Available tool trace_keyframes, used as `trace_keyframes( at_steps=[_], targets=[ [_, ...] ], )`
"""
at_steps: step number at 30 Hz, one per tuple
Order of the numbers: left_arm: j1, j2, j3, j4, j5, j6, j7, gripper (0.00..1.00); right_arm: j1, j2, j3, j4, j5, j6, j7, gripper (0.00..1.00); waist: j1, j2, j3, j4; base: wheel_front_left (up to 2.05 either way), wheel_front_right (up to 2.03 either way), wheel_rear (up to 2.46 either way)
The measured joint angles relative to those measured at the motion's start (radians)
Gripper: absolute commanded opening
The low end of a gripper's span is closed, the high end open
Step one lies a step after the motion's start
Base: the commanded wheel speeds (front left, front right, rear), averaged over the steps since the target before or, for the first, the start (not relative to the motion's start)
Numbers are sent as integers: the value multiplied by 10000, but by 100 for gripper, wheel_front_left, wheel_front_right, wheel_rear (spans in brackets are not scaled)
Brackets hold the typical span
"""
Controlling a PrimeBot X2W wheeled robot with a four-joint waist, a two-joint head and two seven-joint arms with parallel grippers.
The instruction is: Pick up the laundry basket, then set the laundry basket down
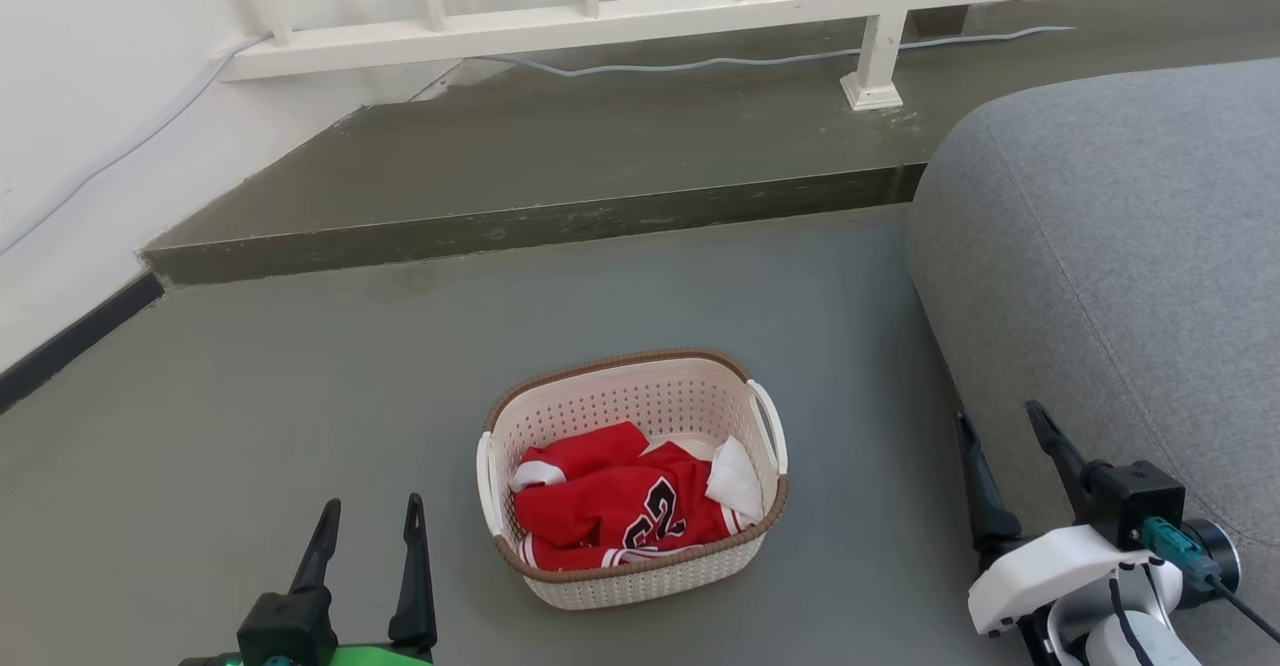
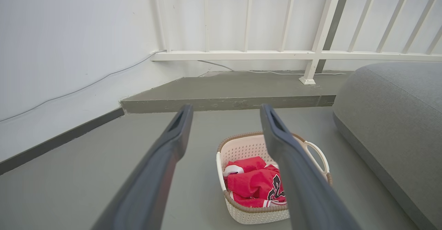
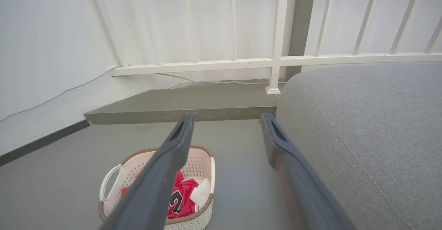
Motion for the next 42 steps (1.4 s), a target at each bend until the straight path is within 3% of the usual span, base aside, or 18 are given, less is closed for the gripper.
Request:
trace_keyframes(
  at_steps=[10,11,23,42],
  targets=[
    [150,-46,-21,-69,167,2,0,100,94,6,4,-58,0,0,0,100,0,0,52,-22,0,0,0],
    [150,-48,-31,-81,194,0,0,0,120,6,4,-59,0,0,0,0,0,0,55,-21,0,0,0],
    [420,-134,-211,123,-330,-102,46,0,455,203,-25,270,556,111,31,0,0,0,81,24,0,0,0],
    [434,-138,249,-82,-3058,-359,387,0,381,418,-587,150,3223,424,583,0,0,0,135,121,0,0,0]
  ],
)
